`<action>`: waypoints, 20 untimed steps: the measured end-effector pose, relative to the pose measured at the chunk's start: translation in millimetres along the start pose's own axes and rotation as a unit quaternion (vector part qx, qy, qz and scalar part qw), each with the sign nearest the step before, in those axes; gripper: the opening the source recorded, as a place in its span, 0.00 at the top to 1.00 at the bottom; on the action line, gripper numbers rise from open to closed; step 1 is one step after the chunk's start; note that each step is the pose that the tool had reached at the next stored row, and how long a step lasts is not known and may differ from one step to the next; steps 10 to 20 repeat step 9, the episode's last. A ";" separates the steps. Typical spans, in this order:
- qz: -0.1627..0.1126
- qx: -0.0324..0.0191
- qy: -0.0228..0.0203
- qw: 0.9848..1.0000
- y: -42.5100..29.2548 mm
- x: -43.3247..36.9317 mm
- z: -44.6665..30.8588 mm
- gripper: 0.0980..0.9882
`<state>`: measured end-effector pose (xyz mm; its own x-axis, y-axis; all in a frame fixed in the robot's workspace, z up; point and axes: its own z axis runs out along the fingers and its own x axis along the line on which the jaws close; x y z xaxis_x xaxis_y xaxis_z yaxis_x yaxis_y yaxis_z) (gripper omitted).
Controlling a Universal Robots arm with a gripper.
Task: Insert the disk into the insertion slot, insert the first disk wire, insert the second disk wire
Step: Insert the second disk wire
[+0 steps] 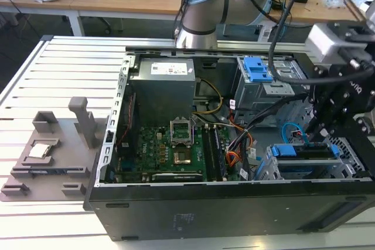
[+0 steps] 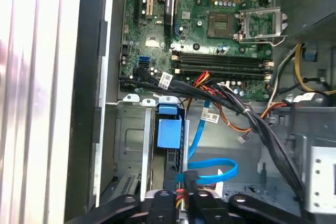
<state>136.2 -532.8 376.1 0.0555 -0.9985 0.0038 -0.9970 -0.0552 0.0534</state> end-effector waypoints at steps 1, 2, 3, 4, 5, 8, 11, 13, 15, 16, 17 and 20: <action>0.000 0.000 0.000 1.000 0.6 -1.9 -12.8 0.99; 0.000 0.000 0.000 1.000 0.9 -2.6 -19.9 0.99; 0.000 0.000 0.000 1.000 1.1 -2.9 -24.5 0.99; 0.000 0.000 0.000 1.000 1.4 -3.0 -29.9 0.99; 0.000 0.000 0.000 1.000 1.5 -3.0 -32.5 0.99; 0.000 0.000 0.000 1.000 1.7 -3.0 -35.9 0.99; 0.000 0.000 0.000 1.000 1.7 -3.0 -36.0 0.99; 0.000 0.000 0.000 1.000 1.7 -3.0 -36.0 0.99; 0.000 0.000 0.000 1.000 1.7 -3.0 -36.0 0.99; 0.000 0.000 0.000 1.000 1.7 -3.0 -36.0 0.99; 0.000 0.000 0.000 1.000 1.7 -3.0 -36.0 0.99; 0.000 0.000 0.000 1.000 1.7 -3.0 -36.0 0.99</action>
